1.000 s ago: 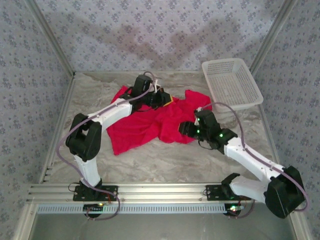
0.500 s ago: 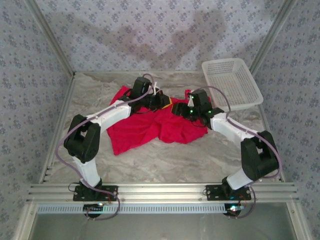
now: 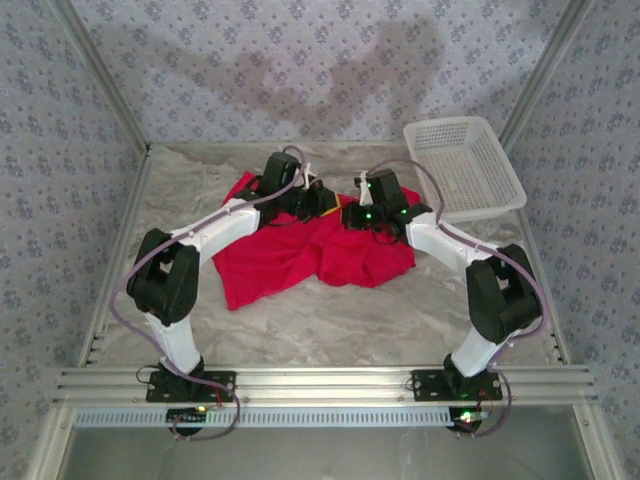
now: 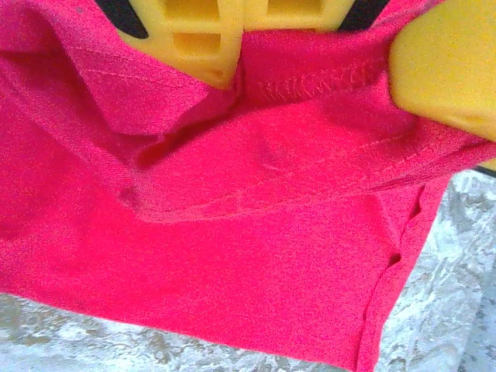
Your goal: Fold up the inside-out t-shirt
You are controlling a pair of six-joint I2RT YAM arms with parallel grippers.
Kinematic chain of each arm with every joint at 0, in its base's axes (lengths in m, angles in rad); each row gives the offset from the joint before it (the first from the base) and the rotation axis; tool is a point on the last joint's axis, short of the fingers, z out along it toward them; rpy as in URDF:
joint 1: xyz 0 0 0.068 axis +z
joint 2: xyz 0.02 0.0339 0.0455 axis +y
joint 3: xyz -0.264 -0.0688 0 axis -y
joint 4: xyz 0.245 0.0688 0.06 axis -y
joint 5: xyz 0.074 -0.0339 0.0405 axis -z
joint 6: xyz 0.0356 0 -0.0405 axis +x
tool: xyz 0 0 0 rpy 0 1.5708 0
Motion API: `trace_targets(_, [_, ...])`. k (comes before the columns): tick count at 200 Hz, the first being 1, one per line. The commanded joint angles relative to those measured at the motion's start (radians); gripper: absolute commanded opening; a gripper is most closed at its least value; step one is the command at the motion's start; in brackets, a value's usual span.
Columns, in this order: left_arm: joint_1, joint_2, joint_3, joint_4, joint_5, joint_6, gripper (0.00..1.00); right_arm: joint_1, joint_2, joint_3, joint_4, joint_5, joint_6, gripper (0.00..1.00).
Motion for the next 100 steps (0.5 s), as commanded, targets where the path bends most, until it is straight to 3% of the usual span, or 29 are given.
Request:
trace_targets(1, [0.05, -0.148, 0.013, -0.233, -0.159, 0.154, 0.23, -0.017, -0.103, 0.023, -0.16, 0.165, 0.025, 0.0])
trace_targets(14, [0.054, -0.218, -0.008, -0.399, -0.325, 0.245, 0.37, -0.052, -0.146, 0.017, -0.241, 0.232, 0.091, 0.0])
trace_targets(40, [0.015, -0.35, -0.112, -0.681, -0.576, 0.326, 0.34, -0.136, -0.195, 0.01, -0.322, 0.314, 0.17, 0.0])
trace_targets(63, [-0.049, -0.432, -0.272, -0.767, -0.614, 0.288, 0.3, -0.145, -0.169, 0.034, -0.327, 0.301, 0.198, 0.0])
trace_targets(80, [-0.087, -0.44, -0.355, -0.824, -0.645, 0.183, 0.3, -0.129, -0.135, 0.074, -0.333, 0.278, 0.205, 0.0])
trace_targets(100, [-0.098, -0.452, -0.452, -0.748, -0.592, 0.044, 0.34, -0.096, -0.112, 0.098, -0.34, 0.295, 0.205, 0.0])
